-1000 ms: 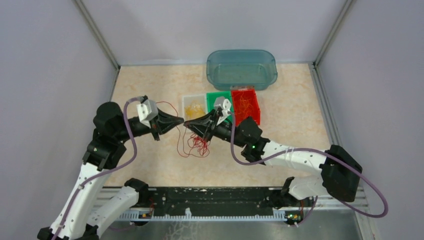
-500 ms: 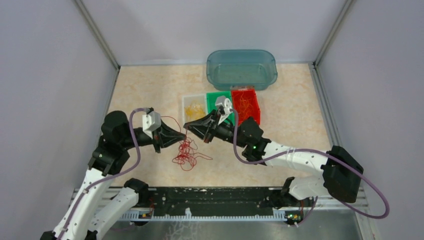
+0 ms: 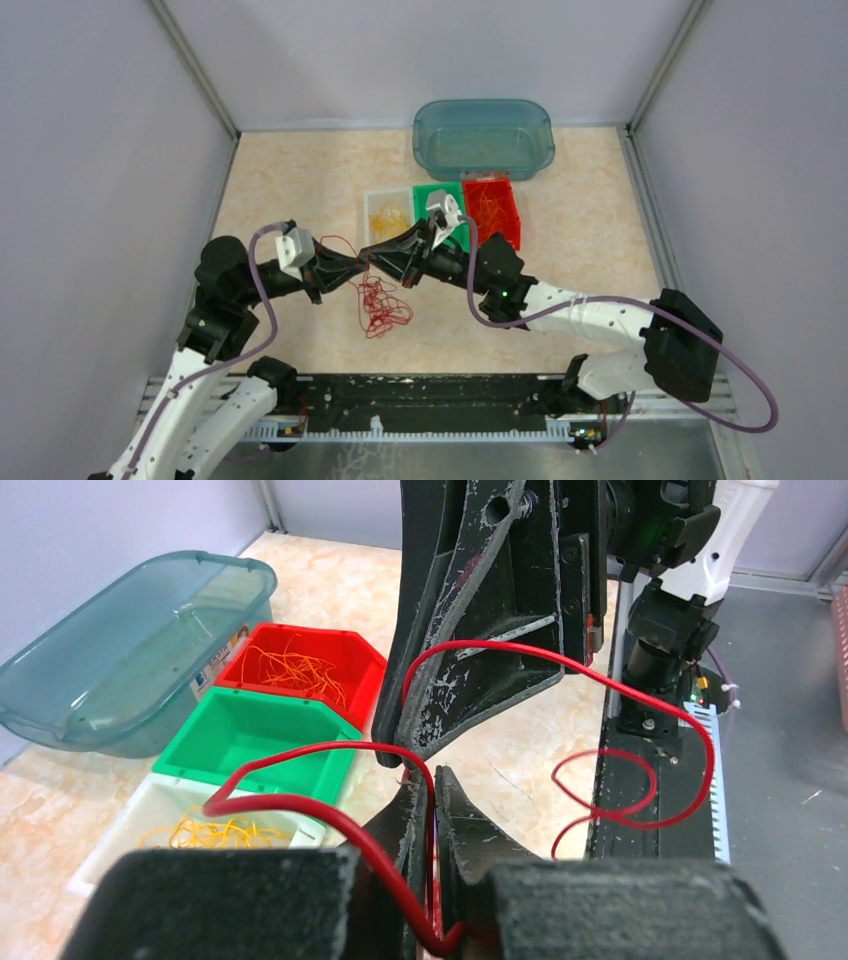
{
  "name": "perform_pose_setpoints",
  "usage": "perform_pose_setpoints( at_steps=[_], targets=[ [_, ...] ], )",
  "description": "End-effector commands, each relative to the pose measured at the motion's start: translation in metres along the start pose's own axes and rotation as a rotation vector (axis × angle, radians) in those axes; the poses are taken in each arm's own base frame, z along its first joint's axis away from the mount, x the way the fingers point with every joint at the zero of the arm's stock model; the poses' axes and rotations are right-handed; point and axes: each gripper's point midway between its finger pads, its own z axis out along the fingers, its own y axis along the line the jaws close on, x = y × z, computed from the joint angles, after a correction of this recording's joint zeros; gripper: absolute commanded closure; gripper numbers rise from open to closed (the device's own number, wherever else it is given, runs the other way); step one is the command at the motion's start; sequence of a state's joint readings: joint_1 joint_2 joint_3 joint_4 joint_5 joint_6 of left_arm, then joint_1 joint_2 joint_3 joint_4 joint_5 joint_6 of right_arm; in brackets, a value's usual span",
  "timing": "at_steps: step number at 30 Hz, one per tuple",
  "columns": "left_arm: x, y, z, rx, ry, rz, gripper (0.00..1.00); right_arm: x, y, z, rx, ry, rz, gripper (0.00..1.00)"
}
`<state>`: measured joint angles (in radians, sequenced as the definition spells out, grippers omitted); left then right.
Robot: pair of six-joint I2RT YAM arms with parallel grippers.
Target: Untangle the cables
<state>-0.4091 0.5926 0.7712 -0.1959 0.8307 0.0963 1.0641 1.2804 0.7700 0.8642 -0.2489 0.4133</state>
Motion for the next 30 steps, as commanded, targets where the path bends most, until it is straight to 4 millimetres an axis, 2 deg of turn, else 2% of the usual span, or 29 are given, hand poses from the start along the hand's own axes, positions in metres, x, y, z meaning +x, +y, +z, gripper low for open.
perform_pose_setpoints(
  at_steps=[1, 4, 6, 11, 13, 18, 24, 26, 30],
  targets=[
    [-0.002, -0.004, 0.003, 0.027, -0.023, -0.007, 0.9, -0.037, 0.028, 0.013, -0.096, -0.102, 0.003, 1.0],
    [0.002, -0.019, 0.005, 0.132, -0.007, -0.062, 0.89, -0.038, 0.033, 0.017, -0.115, -0.104, 0.019, 1.0],
    [0.003, -0.021, 0.007, 0.154, 0.008, -0.091, 0.86, -0.038, 0.036, 0.019, -0.124, -0.103, 0.023, 1.0],
    [-0.009, 0.0, 0.007, 0.03, -0.029, -0.024, 0.86, -0.035, 0.039, 0.019, -0.127, -0.101, 0.027, 1.0],
    [-0.012, 0.008, 0.006, -0.021, -0.053, 0.008, 0.83, -0.036, 0.039, 0.018, -0.129, -0.103, 0.036, 1.0],
    [-0.008, 0.012, 0.006, -0.04, -0.044, -0.004, 0.76, -0.038, 0.044, 0.02, -0.144, -0.109, 0.047, 1.0],
    [-0.012, 0.01, 0.007, -0.024, -0.057, 0.0, 0.88, -0.039, 0.048, 0.02, -0.16, -0.115, 0.065, 1.0],
    [-0.014, 0.003, 0.008, 0.021, -0.06, 0.004, 0.99, -0.039, 0.05, 0.021, -0.167, -0.113, 0.072, 1.0],
    [-0.015, -0.012, 0.007, 0.104, -0.06, -0.001, 1.0, -0.039, 0.051, 0.022, -0.167, -0.112, 0.075, 1.0]
  ],
)
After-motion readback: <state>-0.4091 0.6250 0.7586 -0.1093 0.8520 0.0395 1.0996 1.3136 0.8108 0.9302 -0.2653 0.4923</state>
